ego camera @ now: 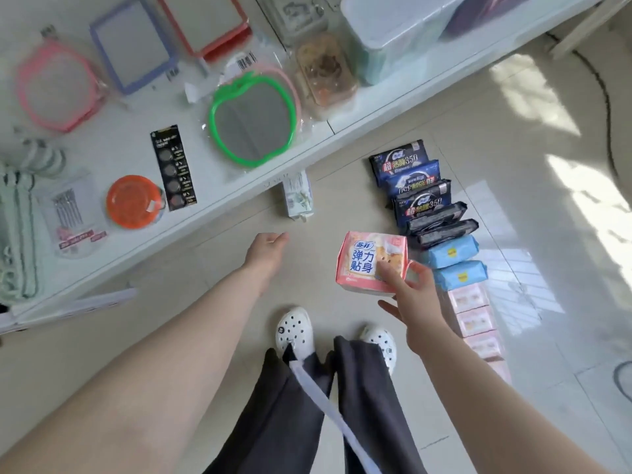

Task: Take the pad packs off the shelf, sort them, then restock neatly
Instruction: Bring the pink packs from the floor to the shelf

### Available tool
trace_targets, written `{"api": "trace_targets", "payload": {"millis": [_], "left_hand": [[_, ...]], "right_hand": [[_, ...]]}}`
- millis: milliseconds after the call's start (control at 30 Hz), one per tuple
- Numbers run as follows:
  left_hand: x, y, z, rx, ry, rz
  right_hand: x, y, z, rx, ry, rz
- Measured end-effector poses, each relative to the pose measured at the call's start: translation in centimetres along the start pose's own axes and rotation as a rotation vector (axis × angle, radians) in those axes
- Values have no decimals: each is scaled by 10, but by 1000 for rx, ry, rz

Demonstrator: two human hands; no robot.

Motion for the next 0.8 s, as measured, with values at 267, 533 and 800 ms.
{"api": "trace_targets", "payload": {"millis": [267,533,800], "left_hand": [[4,152,49,-172,-7,132],[15,206,82,-177,-236,-9],[47,170,104,-70,-418,-84]], "right_hand": [[-62,129,31,10,-7,2],[-92,181,35,-8,15,45],[-81,154,22,-25,21,67]]}}
Point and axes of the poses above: each hand's wrist, its own y-axis towards the middle knuckle, its own z-axis out of the palm, x = y × z, the point moved 10 cm from there along y, towards the middle knuckle, and after that the axes turned 15 degrees about -y, right-handed, at the moved point
